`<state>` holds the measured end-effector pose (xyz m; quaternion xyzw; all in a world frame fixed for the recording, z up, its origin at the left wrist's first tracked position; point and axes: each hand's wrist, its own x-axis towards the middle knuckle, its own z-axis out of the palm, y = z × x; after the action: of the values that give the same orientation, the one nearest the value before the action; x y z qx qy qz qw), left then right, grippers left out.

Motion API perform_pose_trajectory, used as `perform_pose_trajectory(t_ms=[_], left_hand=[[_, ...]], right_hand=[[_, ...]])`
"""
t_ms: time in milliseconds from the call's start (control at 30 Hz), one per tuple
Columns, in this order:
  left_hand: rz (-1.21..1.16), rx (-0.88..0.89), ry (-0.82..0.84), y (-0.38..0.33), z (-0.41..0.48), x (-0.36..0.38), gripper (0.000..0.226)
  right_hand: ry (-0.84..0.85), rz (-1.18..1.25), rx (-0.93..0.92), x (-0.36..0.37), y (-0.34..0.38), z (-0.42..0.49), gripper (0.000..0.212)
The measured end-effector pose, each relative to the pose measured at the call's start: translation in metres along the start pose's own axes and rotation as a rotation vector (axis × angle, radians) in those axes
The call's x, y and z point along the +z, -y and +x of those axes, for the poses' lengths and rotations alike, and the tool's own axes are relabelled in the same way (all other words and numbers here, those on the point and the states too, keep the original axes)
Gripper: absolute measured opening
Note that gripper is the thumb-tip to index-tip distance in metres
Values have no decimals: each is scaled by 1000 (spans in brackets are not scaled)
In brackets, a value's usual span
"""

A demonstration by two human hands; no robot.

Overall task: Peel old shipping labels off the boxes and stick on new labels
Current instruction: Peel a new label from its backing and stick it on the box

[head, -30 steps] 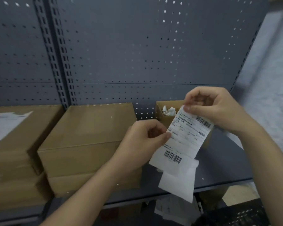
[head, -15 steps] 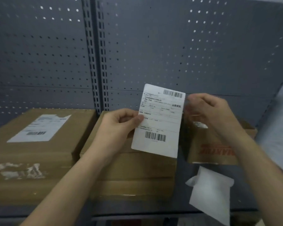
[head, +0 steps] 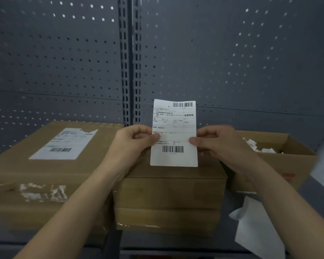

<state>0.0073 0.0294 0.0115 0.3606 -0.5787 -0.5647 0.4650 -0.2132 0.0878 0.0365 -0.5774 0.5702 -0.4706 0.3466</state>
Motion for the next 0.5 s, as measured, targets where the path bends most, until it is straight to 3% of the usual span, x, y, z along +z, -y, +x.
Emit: perform_pose_trajectory(t_ms=[333,500], left_hand=[[414,22,50,-9,16,-12,26],[501,24,39,-6,19,-15,30]], right_hand=[[23,-130,59,6,-7,17,20],[44,-179,65,6,-5,21,22]])
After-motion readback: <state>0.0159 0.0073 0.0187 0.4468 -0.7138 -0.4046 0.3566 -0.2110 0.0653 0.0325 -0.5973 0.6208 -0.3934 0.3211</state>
